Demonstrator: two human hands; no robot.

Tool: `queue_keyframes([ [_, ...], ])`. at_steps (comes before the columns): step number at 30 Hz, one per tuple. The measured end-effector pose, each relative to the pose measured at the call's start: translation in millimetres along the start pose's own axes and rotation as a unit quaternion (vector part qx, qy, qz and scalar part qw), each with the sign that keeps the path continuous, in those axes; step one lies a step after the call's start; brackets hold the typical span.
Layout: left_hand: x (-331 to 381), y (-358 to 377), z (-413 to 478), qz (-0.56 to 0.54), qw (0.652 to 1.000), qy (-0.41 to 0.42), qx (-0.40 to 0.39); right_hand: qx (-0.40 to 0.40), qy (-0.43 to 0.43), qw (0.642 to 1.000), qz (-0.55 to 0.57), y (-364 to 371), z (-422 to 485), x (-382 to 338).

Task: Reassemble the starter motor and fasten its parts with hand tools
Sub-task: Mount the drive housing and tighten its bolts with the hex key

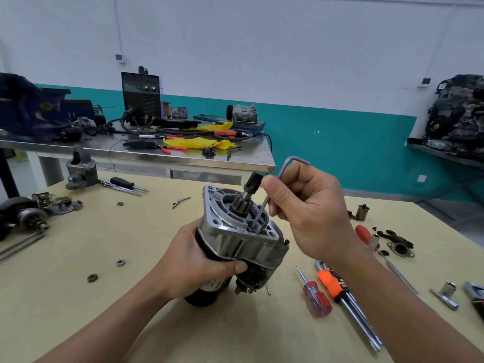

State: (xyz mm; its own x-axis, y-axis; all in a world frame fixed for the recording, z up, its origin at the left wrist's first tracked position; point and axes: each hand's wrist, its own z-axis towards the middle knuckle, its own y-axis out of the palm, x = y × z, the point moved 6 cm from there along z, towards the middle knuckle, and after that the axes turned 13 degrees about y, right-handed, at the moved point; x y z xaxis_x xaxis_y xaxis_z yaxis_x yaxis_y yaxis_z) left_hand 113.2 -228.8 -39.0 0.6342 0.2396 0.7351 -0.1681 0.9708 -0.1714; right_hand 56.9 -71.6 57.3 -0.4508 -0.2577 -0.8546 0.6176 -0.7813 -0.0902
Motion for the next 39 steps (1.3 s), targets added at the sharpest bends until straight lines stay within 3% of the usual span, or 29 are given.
queue_keyframes([
  [4, 0, -1, 0, 0.006, 1.0, 0.001, 0.008, 0.028, -0.004, 0.999, -0.018, 0, -3, 1],
  [14, -2, -3, -1, 0.003, 1.0, -0.008, 0.009, -0.005, 0.057, 0.998, 0.01, 1, -1, 11],
  [29, 0, -3, -1, 0.005, 1.0, -0.004, 0.014, -0.05, 0.038, 0.997, -0.042, 5, -2, -2],
  [39, 2, 0, 1, -0.022, 1.0, 0.0, 0.009, 0.019, 0.017, 1.0, -0.013, 6, -2, 0],
])
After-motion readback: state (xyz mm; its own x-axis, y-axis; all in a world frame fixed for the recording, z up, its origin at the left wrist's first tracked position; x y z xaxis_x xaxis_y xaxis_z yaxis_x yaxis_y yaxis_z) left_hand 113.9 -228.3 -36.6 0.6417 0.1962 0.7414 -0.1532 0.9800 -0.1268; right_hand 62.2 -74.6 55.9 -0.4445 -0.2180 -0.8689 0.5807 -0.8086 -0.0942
